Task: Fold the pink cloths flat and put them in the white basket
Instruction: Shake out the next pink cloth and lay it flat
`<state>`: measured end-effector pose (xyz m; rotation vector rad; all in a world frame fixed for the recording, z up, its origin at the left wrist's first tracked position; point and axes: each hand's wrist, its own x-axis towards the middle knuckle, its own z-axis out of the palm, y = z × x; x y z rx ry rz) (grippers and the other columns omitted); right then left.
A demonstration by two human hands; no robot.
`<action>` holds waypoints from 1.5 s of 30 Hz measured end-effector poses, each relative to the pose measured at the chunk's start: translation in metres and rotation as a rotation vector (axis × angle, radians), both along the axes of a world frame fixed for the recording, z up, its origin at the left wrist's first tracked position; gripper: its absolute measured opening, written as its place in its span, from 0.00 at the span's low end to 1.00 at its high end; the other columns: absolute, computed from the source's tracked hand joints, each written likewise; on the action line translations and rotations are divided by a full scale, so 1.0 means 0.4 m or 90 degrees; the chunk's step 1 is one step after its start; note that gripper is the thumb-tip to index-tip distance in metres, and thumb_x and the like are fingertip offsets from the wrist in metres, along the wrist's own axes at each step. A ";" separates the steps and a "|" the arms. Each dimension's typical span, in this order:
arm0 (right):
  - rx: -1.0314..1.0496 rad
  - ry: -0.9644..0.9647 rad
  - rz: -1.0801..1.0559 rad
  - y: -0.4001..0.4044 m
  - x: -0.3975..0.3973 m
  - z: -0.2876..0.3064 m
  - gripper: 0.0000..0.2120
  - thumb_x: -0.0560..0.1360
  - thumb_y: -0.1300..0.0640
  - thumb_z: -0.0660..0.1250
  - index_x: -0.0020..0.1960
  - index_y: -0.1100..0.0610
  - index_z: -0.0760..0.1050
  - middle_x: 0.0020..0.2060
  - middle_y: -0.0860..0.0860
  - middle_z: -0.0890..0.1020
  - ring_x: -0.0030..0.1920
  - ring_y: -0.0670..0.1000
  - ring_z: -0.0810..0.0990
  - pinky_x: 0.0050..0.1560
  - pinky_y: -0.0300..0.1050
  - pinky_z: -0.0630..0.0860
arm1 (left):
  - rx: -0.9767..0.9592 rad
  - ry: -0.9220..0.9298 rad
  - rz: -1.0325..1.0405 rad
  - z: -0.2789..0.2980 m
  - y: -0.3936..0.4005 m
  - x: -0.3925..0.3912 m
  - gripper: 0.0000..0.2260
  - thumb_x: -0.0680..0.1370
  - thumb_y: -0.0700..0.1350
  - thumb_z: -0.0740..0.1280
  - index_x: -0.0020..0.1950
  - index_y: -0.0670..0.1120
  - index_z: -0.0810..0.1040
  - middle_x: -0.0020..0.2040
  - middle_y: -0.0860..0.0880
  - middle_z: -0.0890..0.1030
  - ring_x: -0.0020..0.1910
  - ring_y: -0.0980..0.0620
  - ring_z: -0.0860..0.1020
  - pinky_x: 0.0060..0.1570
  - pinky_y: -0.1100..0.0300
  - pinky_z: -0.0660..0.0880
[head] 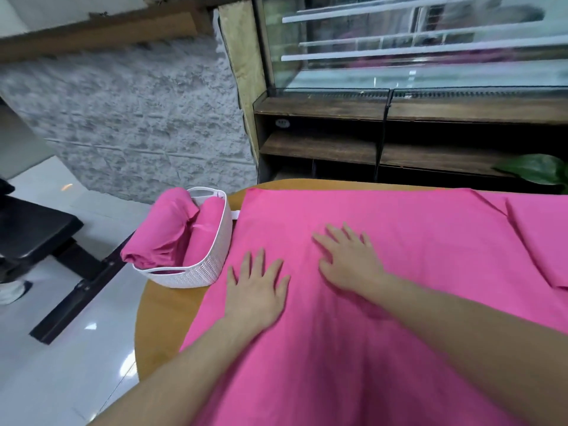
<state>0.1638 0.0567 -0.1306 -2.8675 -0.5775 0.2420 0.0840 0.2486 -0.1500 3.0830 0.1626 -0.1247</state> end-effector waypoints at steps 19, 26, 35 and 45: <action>-0.068 -0.010 -0.044 -0.154 -0.242 -0.056 0.26 0.78 0.34 0.36 0.76 0.31 0.40 0.79 0.37 0.43 0.79 0.47 0.38 0.74 0.69 0.36 | -0.071 0.058 0.010 -0.016 -0.097 -0.024 0.26 0.83 0.61 0.43 0.80 0.60 0.45 0.81 0.47 0.41 0.79 0.40 0.38 0.74 0.35 0.36; -0.087 0.003 -0.058 -0.204 -0.220 -0.050 0.28 0.77 0.33 0.35 0.76 0.30 0.41 0.79 0.37 0.43 0.79 0.47 0.38 0.74 0.70 0.36 | -0.076 0.059 -0.009 -0.016 -0.148 0.004 0.26 0.82 0.62 0.42 0.80 0.59 0.44 0.81 0.46 0.40 0.79 0.38 0.38 0.73 0.34 0.36; -0.100 0.027 -0.057 -0.187 -0.153 -0.050 0.24 0.81 0.35 0.39 0.76 0.30 0.41 0.79 0.39 0.42 0.79 0.49 0.38 0.72 0.71 0.35 | -0.084 0.090 -0.025 -0.006 -0.123 0.072 0.26 0.83 0.62 0.42 0.80 0.60 0.44 0.81 0.47 0.39 0.79 0.40 0.38 0.73 0.35 0.36; -0.142 0.111 -0.057 -0.183 -0.109 -0.022 0.24 0.81 0.35 0.39 0.76 0.31 0.39 0.79 0.40 0.39 0.79 0.51 0.37 0.72 0.72 0.34 | -0.168 -0.176 -0.006 -0.001 -0.001 -0.036 0.15 0.79 0.51 0.63 0.65 0.53 0.75 0.67 0.51 0.71 0.68 0.48 0.67 0.65 0.49 0.64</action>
